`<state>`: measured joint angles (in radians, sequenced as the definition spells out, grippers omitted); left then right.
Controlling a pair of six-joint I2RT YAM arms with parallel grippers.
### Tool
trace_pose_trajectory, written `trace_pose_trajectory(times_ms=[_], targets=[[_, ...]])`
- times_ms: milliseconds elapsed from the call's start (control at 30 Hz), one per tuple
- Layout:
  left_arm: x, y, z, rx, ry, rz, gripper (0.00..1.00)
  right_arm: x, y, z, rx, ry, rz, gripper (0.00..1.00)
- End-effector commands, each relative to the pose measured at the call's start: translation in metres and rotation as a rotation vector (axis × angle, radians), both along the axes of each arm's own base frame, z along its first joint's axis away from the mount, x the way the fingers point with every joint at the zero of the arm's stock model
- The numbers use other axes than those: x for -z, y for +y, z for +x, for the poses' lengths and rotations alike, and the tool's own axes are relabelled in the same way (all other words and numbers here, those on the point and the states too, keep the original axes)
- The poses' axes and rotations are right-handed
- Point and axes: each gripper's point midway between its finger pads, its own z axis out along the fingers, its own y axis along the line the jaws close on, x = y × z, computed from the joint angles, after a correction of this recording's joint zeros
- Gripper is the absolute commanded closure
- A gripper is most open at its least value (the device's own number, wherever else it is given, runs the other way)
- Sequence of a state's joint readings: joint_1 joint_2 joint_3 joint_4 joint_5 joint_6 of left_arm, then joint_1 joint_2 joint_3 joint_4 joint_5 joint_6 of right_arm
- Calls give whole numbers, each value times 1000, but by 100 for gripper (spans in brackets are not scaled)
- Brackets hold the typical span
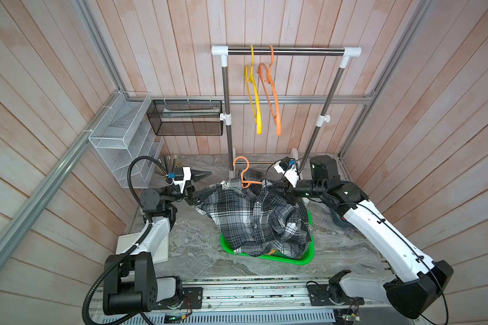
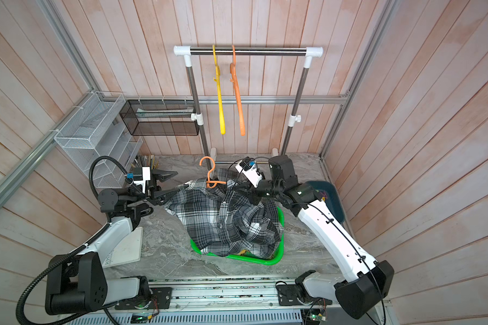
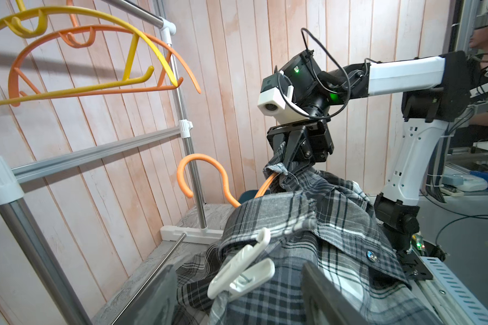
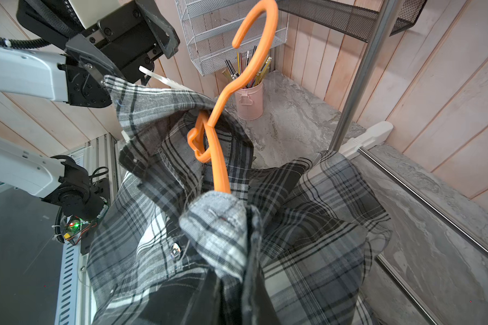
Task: Remove the clothespins securing long-sleeve shirts to the hanger
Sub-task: Remove the clamp from the hanger.
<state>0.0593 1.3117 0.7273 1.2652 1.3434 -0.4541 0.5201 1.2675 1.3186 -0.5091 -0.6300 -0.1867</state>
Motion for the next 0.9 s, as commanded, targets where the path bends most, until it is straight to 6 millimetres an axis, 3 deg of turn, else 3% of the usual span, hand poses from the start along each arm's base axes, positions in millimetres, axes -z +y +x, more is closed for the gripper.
trace_pose_trajectory(times_ms=[0,467,867], targets=[[2,-6,-9,19,-81,28,29,-18,5,-3,-42,-21,35,100],[13,-25,-1,-45,-139,93,30,-20,11,-3,-75,-4,52,100],[18,-32,3,-47,-151,108,48,-18,12,-4,-82,6,52,100]])
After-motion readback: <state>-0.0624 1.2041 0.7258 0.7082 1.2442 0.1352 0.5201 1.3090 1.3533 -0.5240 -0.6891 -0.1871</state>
